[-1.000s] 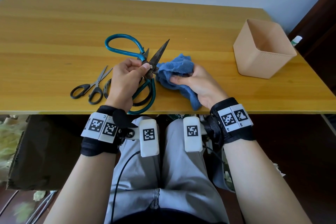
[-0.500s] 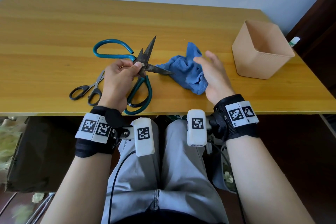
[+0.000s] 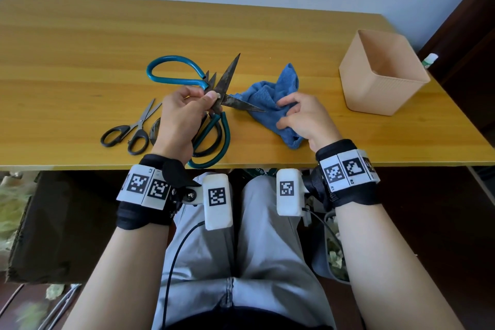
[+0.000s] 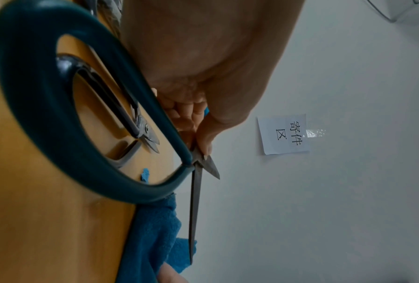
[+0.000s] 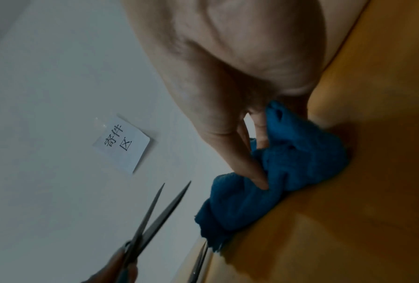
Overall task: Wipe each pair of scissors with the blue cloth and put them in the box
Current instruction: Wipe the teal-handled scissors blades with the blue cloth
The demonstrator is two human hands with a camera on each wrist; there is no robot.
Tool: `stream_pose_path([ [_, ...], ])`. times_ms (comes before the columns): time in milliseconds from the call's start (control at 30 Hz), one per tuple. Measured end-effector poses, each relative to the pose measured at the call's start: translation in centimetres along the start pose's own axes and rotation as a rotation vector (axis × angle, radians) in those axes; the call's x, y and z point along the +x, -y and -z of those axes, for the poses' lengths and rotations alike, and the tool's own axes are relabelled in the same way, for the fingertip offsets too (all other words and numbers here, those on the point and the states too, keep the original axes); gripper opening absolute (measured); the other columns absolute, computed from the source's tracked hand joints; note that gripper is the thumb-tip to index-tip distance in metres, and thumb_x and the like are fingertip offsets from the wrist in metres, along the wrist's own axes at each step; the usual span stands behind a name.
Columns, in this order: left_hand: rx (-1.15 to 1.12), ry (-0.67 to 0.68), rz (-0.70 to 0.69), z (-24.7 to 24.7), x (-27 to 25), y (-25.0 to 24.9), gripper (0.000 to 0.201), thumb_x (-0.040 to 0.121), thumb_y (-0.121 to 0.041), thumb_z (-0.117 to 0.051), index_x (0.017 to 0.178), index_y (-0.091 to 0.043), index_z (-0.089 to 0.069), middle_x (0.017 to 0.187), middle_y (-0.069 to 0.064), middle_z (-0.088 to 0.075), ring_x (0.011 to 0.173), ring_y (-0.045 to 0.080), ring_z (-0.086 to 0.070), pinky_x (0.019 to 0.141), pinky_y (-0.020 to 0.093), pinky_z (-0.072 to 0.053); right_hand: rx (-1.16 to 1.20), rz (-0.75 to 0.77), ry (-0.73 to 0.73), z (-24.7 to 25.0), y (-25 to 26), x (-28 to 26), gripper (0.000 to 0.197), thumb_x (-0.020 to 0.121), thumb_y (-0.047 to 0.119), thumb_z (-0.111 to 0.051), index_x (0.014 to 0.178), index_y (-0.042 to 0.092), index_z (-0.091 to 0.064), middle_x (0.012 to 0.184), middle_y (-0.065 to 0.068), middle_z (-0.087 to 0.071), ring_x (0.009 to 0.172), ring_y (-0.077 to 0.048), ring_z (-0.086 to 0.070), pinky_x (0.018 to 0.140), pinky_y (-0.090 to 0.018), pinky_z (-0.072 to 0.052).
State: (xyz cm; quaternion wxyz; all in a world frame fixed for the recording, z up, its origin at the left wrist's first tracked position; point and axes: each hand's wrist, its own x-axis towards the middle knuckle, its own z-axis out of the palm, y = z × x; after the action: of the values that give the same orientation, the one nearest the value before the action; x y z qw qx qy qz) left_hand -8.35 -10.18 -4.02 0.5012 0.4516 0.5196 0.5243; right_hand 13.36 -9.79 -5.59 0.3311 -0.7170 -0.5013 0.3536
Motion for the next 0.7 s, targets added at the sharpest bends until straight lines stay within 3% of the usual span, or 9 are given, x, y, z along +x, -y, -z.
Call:
stream_pose_path([
  [133,0.011,0.017,0.003,0.0,-0.1,0.0,0.02,0.096,-0.01,-0.064,0.082,-0.015,-0.052,0.072,0.003,-0.069,0.054,-0.002,-0.057,0.056,0.009,-0.043,0.158,0.065,-0.137,0.5,0.1,-0.5,0.034,0.079,0.004,-0.078,0.11,0.016,-0.071,0.093,-0.002,-0.072,0.091,-0.011,-0.066,0.068,-0.014,-0.042],
  [300,0.027,0.026,-0.001,0.1,-0.2,0.1,0.019,0.096,-0.011,-0.064,0.083,-0.016,-0.052,0.074,0.004,-0.069,0.054,-0.002,-0.056,0.057,0.008,-0.042,0.3,0.124,-0.201,1.1,0.6,-0.9,0.025,0.072,0.013,-0.086,0.094,0.016,-0.075,0.081,-0.006,-0.074,0.077,-0.012,-0.071,0.07,-0.021,-0.048],
  [433,0.035,0.041,-0.002,0.0,-0.1,0.0,0.014,0.096,-0.011,-0.065,0.087,-0.013,-0.053,0.073,0.004,-0.069,0.057,0.002,-0.059,0.058,0.009,-0.043,0.492,0.161,-0.263,1.1,1.4,-1.0,0.018,0.077,0.012,-0.082,0.093,0.014,-0.074,0.08,-0.007,-0.073,0.074,-0.008,-0.067,0.075,-0.028,-0.052],
  [500,0.048,0.053,-0.007,-0.1,0.0,0.1,0.012,0.096,-0.011,-0.065,0.092,-0.011,-0.054,0.069,0.0,-0.069,0.06,0.004,-0.062,0.058,0.01,-0.044,0.609,0.196,-0.185,1.1,2.2,-1.3,0.017,0.081,0.009,-0.079,0.095,0.013,-0.07,0.081,-0.004,-0.07,0.079,-0.01,-0.066,0.077,-0.028,-0.051],
  [600,0.064,0.085,-0.015,-0.3,0.1,0.1,0.01,0.096,-0.013,-0.065,0.096,-0.011,-0.055,0.067,-0.004,-0.07,0.063,0.004,-0.064,0.061,0.012,-0.045,0.761,0.228,0.11,0.5,3.2,-1.7,0.015,0.085,0.003,-0.072,0.095,0.011,-0.065,0.086,-0.006,-0.067,0.087,-0.017,-0.062,0.078,-0.028,-0.05],
  [700,0.074,0.117,-0.031,-0.6,0.0,0.0,0.01,0.096,-0.012,-0.065,0.092,-0.012,-0.056,0.07,-0.001,-0.07,0.064,0.006,-0.065,0.064,0.016,-0.047,0.724,0.234,0.268,-0.2,3.4,-1.9,0.013,0.093,-0.002,-0.061,0.101,0.008,-0.061,0.088,-0.009,-0.069,0.087,-0.018,-0.066,0.077,-0.025,-0.053],
])
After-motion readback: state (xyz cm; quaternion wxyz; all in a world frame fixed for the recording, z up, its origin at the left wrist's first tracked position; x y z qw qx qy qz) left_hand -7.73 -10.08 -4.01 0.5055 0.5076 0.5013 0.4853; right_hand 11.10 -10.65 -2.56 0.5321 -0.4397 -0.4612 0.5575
